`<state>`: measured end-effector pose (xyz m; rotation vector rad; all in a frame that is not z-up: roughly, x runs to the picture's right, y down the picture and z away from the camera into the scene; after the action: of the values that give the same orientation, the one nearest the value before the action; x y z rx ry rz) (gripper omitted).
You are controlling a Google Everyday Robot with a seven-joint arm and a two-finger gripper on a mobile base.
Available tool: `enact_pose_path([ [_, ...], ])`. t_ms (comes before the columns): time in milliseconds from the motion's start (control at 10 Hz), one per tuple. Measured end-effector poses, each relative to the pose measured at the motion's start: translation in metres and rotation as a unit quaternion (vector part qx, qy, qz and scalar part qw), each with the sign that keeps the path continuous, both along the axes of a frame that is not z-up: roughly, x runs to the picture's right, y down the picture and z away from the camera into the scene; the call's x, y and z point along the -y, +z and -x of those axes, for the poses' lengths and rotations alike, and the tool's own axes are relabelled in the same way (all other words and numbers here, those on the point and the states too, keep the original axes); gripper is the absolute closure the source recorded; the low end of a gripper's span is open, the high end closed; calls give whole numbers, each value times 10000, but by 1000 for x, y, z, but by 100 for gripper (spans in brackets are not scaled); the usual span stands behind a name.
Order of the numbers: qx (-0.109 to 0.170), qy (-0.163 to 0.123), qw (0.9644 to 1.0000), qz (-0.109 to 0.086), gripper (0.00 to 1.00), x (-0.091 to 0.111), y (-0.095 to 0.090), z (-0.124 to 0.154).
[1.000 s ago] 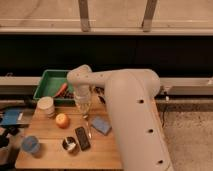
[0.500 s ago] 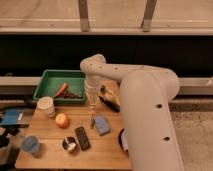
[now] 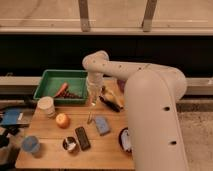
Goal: Place fork in metal cup
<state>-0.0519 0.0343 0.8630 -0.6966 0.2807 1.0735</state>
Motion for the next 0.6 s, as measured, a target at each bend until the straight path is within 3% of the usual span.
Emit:
enact_pose_path([
  [600,-53,147,9999,-61,100,-1,-5,-15],
])
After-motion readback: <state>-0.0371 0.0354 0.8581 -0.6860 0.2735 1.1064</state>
